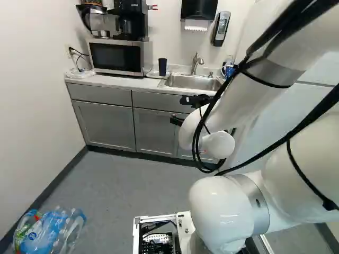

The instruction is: Rinse the cup and place it in the tray

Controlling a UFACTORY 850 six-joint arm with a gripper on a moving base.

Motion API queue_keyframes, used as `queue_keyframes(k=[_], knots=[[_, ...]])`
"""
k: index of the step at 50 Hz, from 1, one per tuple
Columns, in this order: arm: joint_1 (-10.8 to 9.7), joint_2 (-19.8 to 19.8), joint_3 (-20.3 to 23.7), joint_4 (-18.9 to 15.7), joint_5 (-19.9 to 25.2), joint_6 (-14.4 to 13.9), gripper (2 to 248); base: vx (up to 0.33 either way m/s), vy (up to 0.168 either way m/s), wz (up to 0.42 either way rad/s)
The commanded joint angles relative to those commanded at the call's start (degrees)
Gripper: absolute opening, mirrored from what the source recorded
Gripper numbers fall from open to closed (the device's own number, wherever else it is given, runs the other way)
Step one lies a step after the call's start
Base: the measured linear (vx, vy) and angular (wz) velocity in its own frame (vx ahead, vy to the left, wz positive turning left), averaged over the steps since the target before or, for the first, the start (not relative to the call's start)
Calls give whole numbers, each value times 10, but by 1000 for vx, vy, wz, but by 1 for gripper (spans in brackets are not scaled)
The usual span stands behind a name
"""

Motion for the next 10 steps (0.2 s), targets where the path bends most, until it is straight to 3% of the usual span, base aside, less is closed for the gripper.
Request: queue_keyframes(k=[10], knots=[[0,0,0,0,0,0,247,0,0,0]])
